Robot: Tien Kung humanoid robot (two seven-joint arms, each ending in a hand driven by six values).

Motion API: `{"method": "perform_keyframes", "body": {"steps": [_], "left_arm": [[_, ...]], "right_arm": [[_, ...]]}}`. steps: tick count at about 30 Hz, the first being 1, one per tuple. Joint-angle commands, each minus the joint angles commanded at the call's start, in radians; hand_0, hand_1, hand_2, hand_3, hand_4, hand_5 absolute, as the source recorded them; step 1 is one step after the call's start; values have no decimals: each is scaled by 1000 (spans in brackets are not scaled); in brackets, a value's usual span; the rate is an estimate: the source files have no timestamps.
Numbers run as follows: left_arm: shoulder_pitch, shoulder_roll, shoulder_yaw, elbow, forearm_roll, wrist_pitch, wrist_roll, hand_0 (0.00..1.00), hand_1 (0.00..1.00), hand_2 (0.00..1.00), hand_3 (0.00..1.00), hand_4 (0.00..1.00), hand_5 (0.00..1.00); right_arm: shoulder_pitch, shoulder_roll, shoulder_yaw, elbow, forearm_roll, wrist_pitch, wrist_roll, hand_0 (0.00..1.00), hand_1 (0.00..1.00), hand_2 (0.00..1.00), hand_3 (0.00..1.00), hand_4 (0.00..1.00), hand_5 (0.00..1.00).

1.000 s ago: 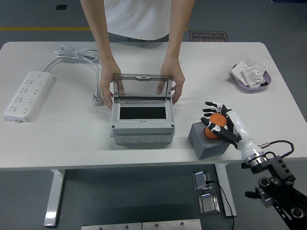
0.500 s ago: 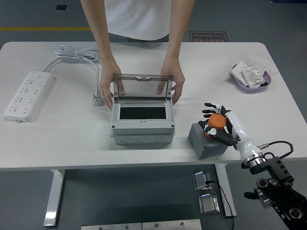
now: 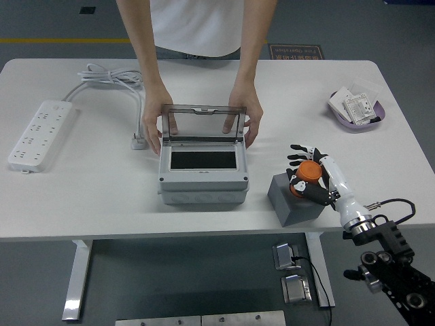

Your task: Fetch the battery,place it into the box,close the lid of the box

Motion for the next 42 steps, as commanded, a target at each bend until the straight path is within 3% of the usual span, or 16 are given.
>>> {"method": "perform_keyframes", "body": {"steps": [5, 6, 35, 36, 42], "left_arm": [[-1, 0, -15, 0, 14, 0, -1, 636, 703, 650, 635, 701, 188], [-1, 0, -15, 0, 14, 0, -2, 636, 703, 650, 633, 698, 186], [-7, 0, -19, 2, 15, 0, -7, 637, 705, 656, 640, 717, 166], [-6, 0, -16, 2, 13, 0, -7, 637, 705, 657, 641, 719, 169], [-6, 0, 7, 3, -13, -1, -7, 638, 705, 658, 643, 724, 174]], "right_arm": [[8, 1, 3, -1, -6, -12, -3, 311, 464, 607, 661, 2, 2], [9, 0, 3, -2, -7, -13, -4, 254, 414, 581, 623, 2, 2], [64, -7, -10, -1, -15, -53, -17, 224, 371, 547, 592, 2, 2], [71, -10, -14, 2, -27, -58, -23, 183, 328, 548, 591, 2, 2], [131, -30, -58, 40, -134, -60, -100, 163, 294, 548, 587, 2, 2]]}}
